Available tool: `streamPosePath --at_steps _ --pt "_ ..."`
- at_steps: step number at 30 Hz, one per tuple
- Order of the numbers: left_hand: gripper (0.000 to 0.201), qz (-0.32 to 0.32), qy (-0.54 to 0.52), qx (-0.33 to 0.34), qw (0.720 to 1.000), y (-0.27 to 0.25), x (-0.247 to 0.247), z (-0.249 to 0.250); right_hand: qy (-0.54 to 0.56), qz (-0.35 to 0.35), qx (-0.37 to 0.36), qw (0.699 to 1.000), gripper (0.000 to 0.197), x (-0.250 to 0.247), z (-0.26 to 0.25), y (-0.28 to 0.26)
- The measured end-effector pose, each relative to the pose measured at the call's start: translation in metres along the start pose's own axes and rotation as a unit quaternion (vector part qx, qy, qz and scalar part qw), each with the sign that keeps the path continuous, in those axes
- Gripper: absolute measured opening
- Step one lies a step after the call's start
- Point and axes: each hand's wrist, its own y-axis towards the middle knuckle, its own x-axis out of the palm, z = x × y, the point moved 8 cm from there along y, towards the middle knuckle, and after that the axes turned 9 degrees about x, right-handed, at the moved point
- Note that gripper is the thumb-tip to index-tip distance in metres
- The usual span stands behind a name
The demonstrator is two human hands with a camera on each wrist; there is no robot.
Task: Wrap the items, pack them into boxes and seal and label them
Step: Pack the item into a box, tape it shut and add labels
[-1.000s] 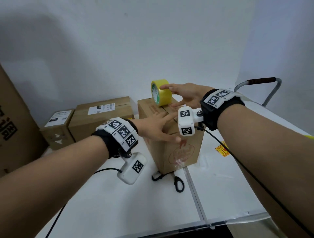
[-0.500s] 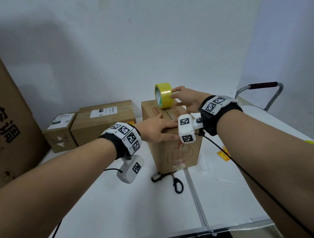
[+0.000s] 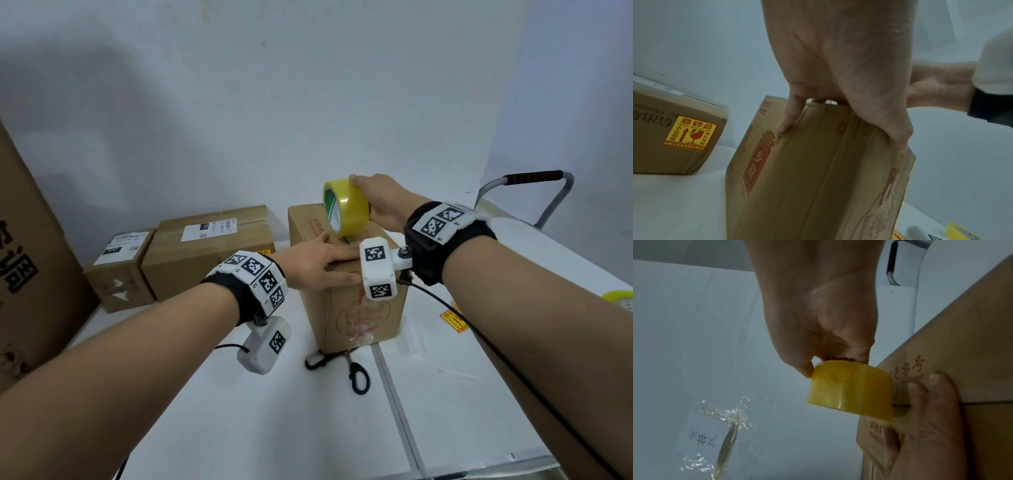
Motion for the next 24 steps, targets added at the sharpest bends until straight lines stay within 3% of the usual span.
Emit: streamPosePath --at_steps 3,9,12,15,18,24 --pt "0.059 -0.010 0.003 -0.001 1.000 0.001 0.002 -0.004 -0.017 0.015 0.001 1.000 0.054 -0.007 0.006 -0.002" --pt "0.049 -0.023 -0.009 -0.066 0.998 0.002 0.008 -0.018 -0.029 0.020 -0.015 0.999 0.049 -0.012 -0.004 -0.021" --pt "0.060 -0.027 -0.012 -0.054 0.998 0.005 0.011 -0.019 -0.015 -0.013 -0.014 1.000 0.041 -0.014 -0.003 -0.032" --pt "0.060 -0.009 -0.019 -0.044 0.999 0.002 0.005 -0.017 -0.100 -0.063 0.017 0.993 0.040 -0.013 0.010 -0.043" --pt "0.058 0.001 -0.038 -0.073 0.997 -0.002 0.003 -0.020 -0.139 -0.112 0.040 0.983 0.019 -0.014 0.030 -0.057" --pt "0.056 0.020 -0.060 -0.087 0.994 -0.003 0.005 -0.011 -0.085 -0.089 -0.011 0.992 0.032 -0.025 0.046 -0.062"
